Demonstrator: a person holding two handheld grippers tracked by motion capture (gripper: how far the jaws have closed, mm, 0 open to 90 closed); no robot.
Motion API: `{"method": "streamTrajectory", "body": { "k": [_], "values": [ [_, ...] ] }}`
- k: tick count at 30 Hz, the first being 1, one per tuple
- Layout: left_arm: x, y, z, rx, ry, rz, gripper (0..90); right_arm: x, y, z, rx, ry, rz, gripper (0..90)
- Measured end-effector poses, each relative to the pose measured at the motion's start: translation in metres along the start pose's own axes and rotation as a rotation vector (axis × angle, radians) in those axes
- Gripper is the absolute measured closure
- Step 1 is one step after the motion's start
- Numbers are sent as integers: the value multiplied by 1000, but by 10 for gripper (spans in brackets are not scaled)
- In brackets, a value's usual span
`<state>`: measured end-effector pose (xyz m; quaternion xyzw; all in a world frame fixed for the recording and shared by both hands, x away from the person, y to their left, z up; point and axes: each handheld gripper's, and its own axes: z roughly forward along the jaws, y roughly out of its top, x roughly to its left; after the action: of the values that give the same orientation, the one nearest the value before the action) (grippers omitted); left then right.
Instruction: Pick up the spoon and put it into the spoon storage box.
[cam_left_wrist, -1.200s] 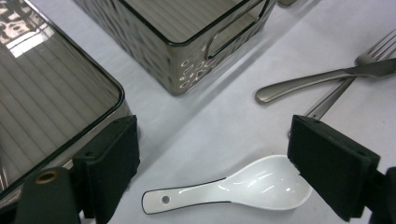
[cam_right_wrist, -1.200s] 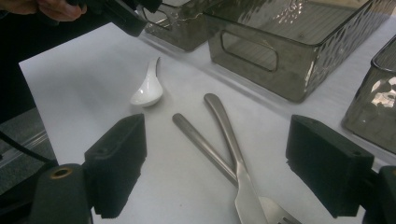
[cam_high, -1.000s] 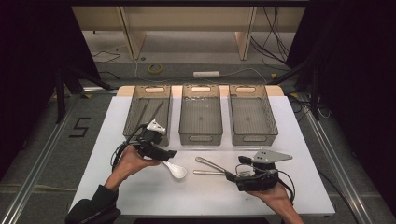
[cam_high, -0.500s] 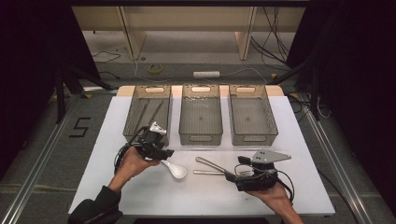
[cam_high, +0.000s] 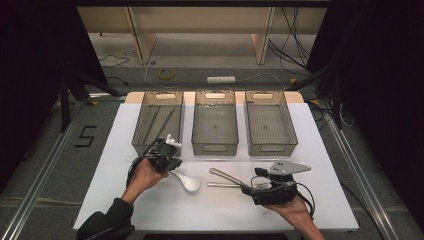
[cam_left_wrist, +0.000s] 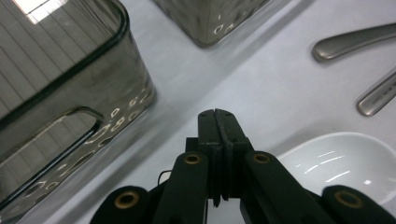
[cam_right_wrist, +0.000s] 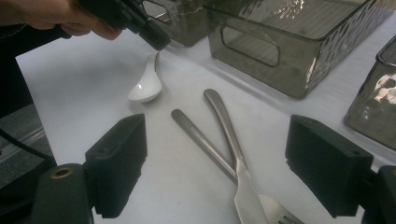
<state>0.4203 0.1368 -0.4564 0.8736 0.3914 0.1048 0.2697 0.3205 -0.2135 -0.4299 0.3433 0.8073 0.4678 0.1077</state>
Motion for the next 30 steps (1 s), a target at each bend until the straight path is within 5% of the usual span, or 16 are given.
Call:
{"method": "streamTrajectory", "body": {
  "k": [17, 30],
  "values": [
    [8, -11, 6, 102, -12, -3, 887, 3, 1, 0, 7, -2, -13, 220],
    [-10, -26, -11, 172, -38, 32, 887, 3, 1, -1, 7, -8, -12, 220]
  ]
}}
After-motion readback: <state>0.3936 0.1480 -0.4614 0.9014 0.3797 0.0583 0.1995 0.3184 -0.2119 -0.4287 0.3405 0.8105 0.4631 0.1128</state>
